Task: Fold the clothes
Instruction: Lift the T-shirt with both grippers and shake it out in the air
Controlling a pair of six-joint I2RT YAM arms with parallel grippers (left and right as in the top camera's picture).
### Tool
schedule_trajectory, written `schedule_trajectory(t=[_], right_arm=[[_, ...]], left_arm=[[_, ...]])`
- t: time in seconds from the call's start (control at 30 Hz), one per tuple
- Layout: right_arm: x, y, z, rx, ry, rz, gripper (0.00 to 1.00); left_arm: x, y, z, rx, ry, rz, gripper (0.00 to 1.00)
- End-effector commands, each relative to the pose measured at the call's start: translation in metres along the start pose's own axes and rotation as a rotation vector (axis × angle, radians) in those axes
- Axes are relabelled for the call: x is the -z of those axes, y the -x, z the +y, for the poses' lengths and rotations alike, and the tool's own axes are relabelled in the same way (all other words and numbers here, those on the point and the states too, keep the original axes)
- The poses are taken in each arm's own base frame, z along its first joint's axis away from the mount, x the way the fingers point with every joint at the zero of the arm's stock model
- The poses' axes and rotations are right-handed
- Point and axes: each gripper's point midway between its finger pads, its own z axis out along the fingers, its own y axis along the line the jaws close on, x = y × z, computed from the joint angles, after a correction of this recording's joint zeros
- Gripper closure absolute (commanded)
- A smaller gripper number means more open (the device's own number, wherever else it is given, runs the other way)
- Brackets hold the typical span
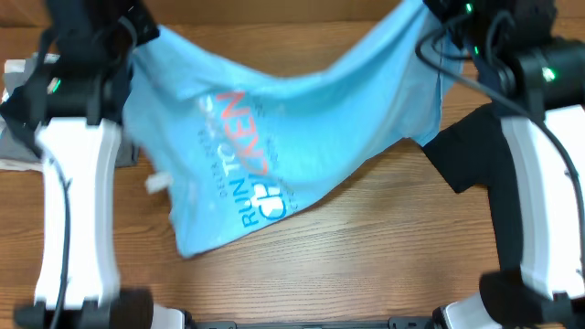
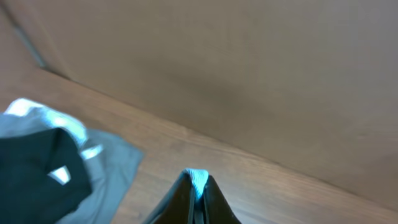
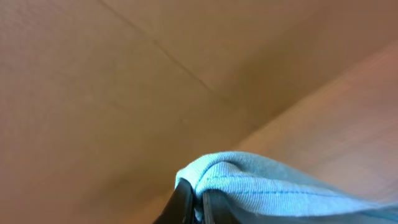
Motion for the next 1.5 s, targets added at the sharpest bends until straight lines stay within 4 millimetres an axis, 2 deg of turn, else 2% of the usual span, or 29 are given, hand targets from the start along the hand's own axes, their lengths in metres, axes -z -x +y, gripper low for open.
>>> schedule_trajectory(t=[0.0, 0.07, 0.13, 0.2, 0.3, 0.37, 0.47, 0.6, 0.8, 0.87, 0.97, 1.07, 1.13, 1.2, 1.33, 1.47], right_arm=[[-0.017, 0.005, 0.033, 0.004, 0.182, 0.032, 0.96], [-0.015, 0.017, 0.045, 0.001, 0.241, -0.010, 0.96], [-0.004, 0.030, 0.049, -0.003, 0.262, -0.037, 0.96], [0.011, 0.043, 0.049, -0.008, 0.262, -0.059, 0.96], [0.028, 0.058, 0.043, -0.009, 0.241, -0.081, 0.96], [0.031, 0.060, 0.034, 0.008, 0.209, -0.074, 0.96], [0.025, 0.047, 0.017, 0.029, 0.145, -0.021, 0.96], [0.009, 0.014, -0.016, 0.060, 0.014, 0.114, 0.96], [-0.020, -0.055, -0.084, 0.045, -0.236, 0.377, 0.96], [-0.029, -0.067, -0.096, 0.026, -0.272, 0.409, 0.96], [-0.034, -0.072, -0.101, 0.017, -0.284, 0.417, 0.96], [-0.032, -0.066, -0.096, 0.020, -0.268, 0.397, 0.96], [-0.026, -0.056, -0.090, 0.024, -0.256, 0.358, 0.96], [-0.015, -0.042, -0.083, 0.030, -0.240, 0.308, 0.96], [0.017, -0.018, -0.062, 0.033, -0.180, 0.228, 0.96], [0.047, -0.014, -0.058, 0.034, -0.162, 0.212, 0.96]], left_arm=[[-0.007, 0.045, -0.023, -0.075, -0.061, -0.118, 0.96], [0.003, 0.069, -0.030, -0.110, -0.075, -0.177, 0.96], [0.027, 0.092, -0.032, -0.132, -0.076, -0.228, 0.96], [0.058, 0.114, -0.028, -0.123, -0.058, -0.281, 0.96], [0.094, 0.125, -0.023, -0.116, -0.052, -0.306, 0.96], [0.105, 0.118, -0.018, -0.123, -0.042, -0.272, 0.96], [0.099, 0.090, -0.009, -0.124, -0.012, -0.154, 0.96], [0.075, 0.039, 0.006, -0.106, 0.053, 0.061, 0.96], [0.031, -0.052, 0.032, -0.105, 0.196, 0.438, 0.96], [0.014, -0.072, 0.036, -0.122, 0.225, 0.515, 0.96], [-0.006, -0.092, 0.040, -0.137, 0.252, 0.588, 0.96], [-0.010, -0.096, 0.041, -0.143, 0.262, 0.600, 0.96], [-0.005, -0.088, 0.040, -0.139, 0.257, 0.571, 0.96], [0.008, -0.074, 0.039, -0.131, 0.248, 0.521, 0.96], [0.055, -0.042, 0.037, -0.098, 0.214, 0.403, 0.96], [0.108, -0.025, 0.031, -0.060, 0.162, 0.320, 0.96]])
